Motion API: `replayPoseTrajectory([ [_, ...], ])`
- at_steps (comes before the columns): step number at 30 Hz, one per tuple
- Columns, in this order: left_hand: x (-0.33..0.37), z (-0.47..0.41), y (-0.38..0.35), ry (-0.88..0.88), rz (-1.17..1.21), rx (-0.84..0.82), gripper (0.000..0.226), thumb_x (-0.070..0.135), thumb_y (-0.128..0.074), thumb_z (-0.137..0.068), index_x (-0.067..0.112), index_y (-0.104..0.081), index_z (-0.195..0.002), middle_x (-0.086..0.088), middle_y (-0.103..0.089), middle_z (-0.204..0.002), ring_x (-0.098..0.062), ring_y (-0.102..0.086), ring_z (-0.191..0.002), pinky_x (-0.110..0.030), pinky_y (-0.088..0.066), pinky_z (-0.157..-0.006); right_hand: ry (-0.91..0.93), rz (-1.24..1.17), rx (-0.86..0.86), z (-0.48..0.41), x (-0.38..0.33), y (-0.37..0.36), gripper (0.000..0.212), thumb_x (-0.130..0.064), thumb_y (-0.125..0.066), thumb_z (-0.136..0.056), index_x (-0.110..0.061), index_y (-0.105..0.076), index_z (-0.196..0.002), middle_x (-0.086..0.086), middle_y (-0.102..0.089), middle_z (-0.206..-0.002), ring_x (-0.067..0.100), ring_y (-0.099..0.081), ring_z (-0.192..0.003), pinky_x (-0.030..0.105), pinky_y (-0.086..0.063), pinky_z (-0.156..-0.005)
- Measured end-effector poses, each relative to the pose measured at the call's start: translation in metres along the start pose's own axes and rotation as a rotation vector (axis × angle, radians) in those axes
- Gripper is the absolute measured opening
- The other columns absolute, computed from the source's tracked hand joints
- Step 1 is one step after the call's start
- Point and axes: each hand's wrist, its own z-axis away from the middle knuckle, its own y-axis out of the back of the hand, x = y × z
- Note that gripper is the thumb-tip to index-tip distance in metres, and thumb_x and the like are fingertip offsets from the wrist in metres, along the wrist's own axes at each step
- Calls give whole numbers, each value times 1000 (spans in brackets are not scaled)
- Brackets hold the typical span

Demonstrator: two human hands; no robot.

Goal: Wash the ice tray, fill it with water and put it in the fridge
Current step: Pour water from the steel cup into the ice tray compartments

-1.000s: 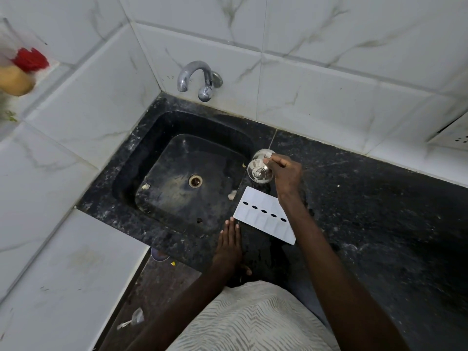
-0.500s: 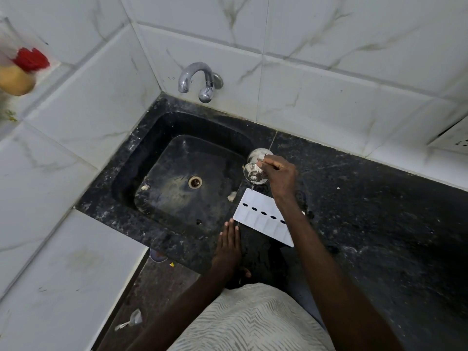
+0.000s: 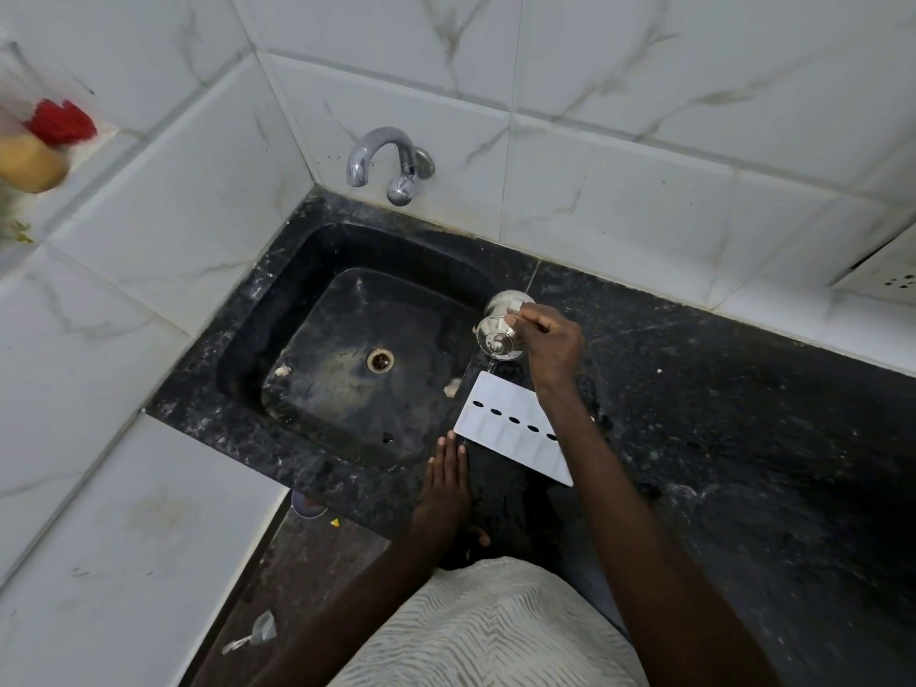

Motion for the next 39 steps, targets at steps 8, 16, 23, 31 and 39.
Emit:
replayPoseTrajectory([
  [8, 1, 5, 4, 6, -10, 10, 98, 60, -30, -107, -12, 15, -156, -34, 27, -161, -50, 18, -155, -54, 1, -130, -293, -317, 196, 4, 1, 26, 13, 3, -82, -81, -3, -79, -92, 3, -79, -85, 11, -74, -73, 19, -58, -64],
  [16, 4, 7, 13, -16, 3, -63, 138, 80, -56, -83, -14, 15, -156, -38, 27, -159, -51, 20, -154, -56, 0, -130, -416, -451, 370, 31, 28, 98, 14, 4, -81, -82, -9, -78, -87, 3, -80, -90, 8, -75, -67, 20, -59, -62],
  [23, 6, 5, 23, -18, 81, -149, 149, 71, -75, -76, -15, 18, -155, -40, 29, -159, -52, 25, -152, -58, 0, -129, -178, -116, 278, 48, 48, 147, 24, 0, -83, -80, 8, -77, -102, 14, -77, -91, 13, -72, -72, 23, -59, -68],
  [31, 3, 4, 18, 4, 69, -155, 101, 34, -54, -104, -15, 18, -155, -40, 28, -159, -50, 35, -142, -57, 3, -129, -51, 20, 147, 64, 53, 150, 22, 4, -82, -81, -14, -81, -93, -5, -78, -88, 5, -73, -80, 15, -57, -72],
  [39, 8, 3, 21, 36, 77, -168, 100, 28, -56, -103, -13, 19, -156, -37, 29, -161, -51, 24, -152, -56, 2, -129, 55, 194, 42, 70, 56, 153, 22, 4, -83, -79, -9, -81, -97, 1, -77, -95, 12, -72, -88, 28, -58, -86],
])
